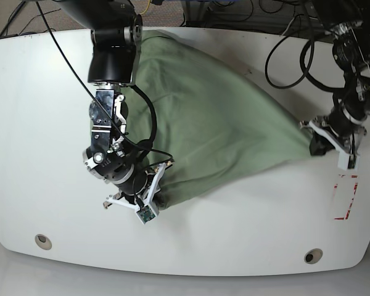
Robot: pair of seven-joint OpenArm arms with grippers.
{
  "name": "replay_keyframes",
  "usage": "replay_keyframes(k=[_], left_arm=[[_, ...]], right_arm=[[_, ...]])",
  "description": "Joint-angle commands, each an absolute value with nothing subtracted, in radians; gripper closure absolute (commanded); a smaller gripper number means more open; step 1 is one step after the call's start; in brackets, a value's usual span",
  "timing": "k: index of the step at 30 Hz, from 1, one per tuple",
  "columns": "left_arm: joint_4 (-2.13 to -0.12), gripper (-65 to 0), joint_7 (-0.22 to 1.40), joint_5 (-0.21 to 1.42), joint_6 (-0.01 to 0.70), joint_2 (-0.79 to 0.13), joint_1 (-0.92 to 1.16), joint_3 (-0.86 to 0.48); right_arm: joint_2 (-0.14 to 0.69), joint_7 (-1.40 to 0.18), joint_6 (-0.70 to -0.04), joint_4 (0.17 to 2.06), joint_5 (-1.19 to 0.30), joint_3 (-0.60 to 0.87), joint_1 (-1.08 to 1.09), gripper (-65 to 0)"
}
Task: Layout the t-shirt on the table in an organized manner, then fold the t-shirt properly
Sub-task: 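Lift the shirt with both grippers and shake it out flat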
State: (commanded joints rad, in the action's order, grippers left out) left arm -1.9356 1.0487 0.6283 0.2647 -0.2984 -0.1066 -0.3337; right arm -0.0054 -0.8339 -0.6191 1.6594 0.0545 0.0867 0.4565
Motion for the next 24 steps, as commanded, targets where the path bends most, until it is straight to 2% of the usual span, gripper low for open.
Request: replay_keyframes(k=[4, 10, 16, 24], left_arm=[[-1.945, 0.0, 1.049, 0.65, 0.265, -0.292, -0.271, -0.326], [-1.948, 0.0, 1.056, 0.645, 0.265, -0.257, -0.496, -0.32], [-1.943, 0.0, 1.092, 0.642, 0.262, -0.257, -0.753, -0.325], [-1.916, -0.4, 1.13, 0.641, 0.259, -0.257, -0.998, -0.32]], right_arm=[[0.041, -0.862, -0.659, 1.653, 0.056, 0.093, 0.573, 0.0], [0.11, -0.874, -0.668, 1.61, 0.059, 0.088, 0.748, 0.0], [0.171, -0.998, -0.698, 1.607, 0.062, 0.088, 0.986, 0.0], [0.229, -1.119, -0.698, 1.659, 0.065, 0.09, 1.168, 0.0]])
